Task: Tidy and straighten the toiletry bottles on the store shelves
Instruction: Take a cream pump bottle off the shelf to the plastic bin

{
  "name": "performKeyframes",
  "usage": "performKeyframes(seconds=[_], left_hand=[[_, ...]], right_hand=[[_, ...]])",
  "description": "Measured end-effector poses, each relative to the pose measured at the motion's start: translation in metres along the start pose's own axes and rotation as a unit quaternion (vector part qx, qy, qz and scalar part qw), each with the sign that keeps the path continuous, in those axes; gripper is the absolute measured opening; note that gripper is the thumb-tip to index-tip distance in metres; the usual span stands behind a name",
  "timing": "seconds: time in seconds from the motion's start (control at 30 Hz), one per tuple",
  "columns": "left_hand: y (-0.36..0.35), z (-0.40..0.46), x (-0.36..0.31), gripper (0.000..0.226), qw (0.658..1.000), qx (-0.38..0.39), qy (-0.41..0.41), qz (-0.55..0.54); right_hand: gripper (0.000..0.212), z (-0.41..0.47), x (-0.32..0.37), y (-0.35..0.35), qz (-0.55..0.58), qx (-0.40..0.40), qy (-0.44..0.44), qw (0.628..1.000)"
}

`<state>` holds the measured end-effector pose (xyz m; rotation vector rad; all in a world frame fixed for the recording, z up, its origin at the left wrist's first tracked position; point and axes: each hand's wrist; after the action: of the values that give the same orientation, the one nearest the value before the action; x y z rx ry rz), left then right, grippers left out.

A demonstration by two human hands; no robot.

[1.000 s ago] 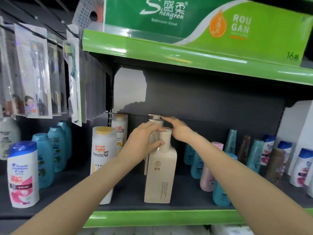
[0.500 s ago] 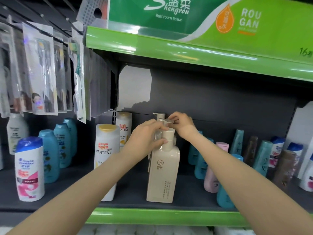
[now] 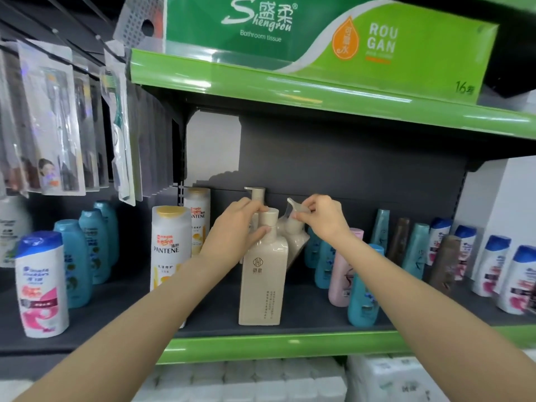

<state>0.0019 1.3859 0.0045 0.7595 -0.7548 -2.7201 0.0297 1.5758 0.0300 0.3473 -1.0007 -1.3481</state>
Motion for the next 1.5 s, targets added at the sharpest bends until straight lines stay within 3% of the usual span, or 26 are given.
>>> performKeyframes(seconds=[0.2, 0.33, 0.47, 0.7, 0.9, 1.03, 1.13, 1.3, 1.5], left_hand=[[-0.007, -0.008, -0.009, 0.039, 0.999, -0.013, 0.012, 0.027], [-0.011, -0.014, -0.023, 0.045, 0.996, -0.045, -0.043, 0.060], [-0.024, -0.020, -0.049, 0.041, 0.994, 0.026, -0.101, -0.006], [-0.047, -0.021, -0.069, 0.091, 0.980, 0.166, 0.073, -0.083], [-0.054, -0.036, -0.075, 0.056, 0.963, 0.155, 0.121, -0.184], [-0.056, -0.048, -0.069, 0.052, 0.936, 0.157, 0.167, -0.268], [-0.053, -0.051, -0.065, 0.063, 0.897, 0.157, 0.210, -0.357], [-0.047, -0.045, -0.065, 0.043, 0.852, 0.159, 0.239, -0.437], [-0.047, -0.047, -0.064, 0.034, 0.826, 0.156, 0.245, -0.483]], right_hand=[[0.037, -0.020, 0.008, 0.029, -0.031, -0.015, -0.021, 0.999], [0.031, -0.034, 0.005, 0.043, -0.052, -0.032, -0.047, 0.997], [0.031, -0.046, 0.001, 0.060, -0.050, -0.058, -0.074, 0.994], [0.029, -0.063, 0.007, 0.081, -0.011, -0.083, -0.099, 0.992], [0.039, -0.081, 0.004, 0.087, 0.014, -0.053, -0.140, 0.989], [0.036, -0.104, -0.008, 0.085, 0.099, 0.055, -0.093, 0.989], [0.043, -0.126, -0.026, 0.077, 0.179, 0.141, -0.103, 0.968], [0.044, -0.158, -0.049, 0.058, 0.330, 0.264, -0.119, 0.899], [0.027, -0.164, -0.044, 0.049, 0.355, 0.238, -0.125, 0.895]])
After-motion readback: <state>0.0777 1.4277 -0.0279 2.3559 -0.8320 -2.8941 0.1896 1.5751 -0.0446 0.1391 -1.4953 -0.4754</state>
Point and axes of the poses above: each hand's wrist, its own z-axis towards the middle knuckle, its own y-axis out of the back of the hand, x = y × z, and after that the axes turned 14 degrees about -z, right-handed
